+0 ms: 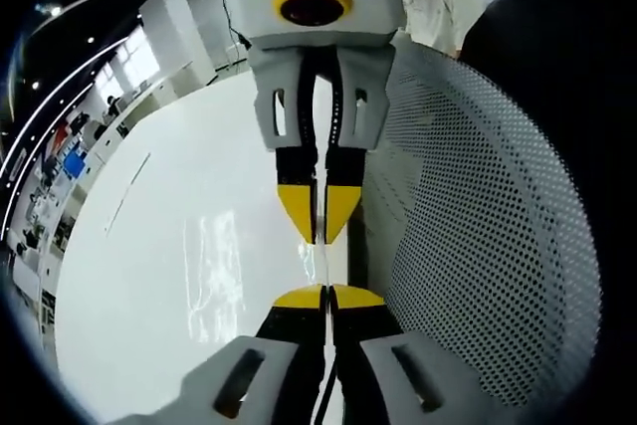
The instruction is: Open the resealable bag by pulling the two sides of the seal apart until the entire bag opening is separated and visibly accessible.
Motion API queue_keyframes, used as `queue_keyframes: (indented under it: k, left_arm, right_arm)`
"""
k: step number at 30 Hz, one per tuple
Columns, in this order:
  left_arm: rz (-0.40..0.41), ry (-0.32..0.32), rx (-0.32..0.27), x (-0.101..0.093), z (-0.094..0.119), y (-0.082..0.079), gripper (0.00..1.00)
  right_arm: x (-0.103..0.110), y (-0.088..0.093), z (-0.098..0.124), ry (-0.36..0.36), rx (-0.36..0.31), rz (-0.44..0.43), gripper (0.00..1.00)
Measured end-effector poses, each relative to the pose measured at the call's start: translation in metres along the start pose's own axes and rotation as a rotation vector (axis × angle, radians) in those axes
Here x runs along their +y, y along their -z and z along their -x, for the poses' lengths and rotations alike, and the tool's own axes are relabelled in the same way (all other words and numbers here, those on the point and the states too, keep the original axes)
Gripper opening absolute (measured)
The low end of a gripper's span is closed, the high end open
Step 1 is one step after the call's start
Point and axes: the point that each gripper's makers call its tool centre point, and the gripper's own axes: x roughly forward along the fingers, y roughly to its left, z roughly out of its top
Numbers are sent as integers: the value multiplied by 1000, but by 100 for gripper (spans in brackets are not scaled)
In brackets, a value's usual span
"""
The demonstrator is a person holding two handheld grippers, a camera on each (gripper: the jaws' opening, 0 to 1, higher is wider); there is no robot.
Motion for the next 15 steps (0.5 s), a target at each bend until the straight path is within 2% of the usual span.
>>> queue_keyframes:
  k: [2, 7, 12, 15]
  left_arm:
    - [23, -1, -15, 1, -1, -5, 0]
    - [38, -19, 21, 2, -7, -6, 8]
    - [65, -44, 6, 5, -8, -9, 0]
    - [66, -44, 11, 5, -8, -9, 0]
  right_arm:
    - [-2, -3, 0, 3, -11, -6, 0]
    - [-4, -7, -1, 7, -7, -4, 0]
    - [-3, -9, -1, 8, -11, -7, 0]
    - [-3, -9, -1, 10, -8, -5, 0]
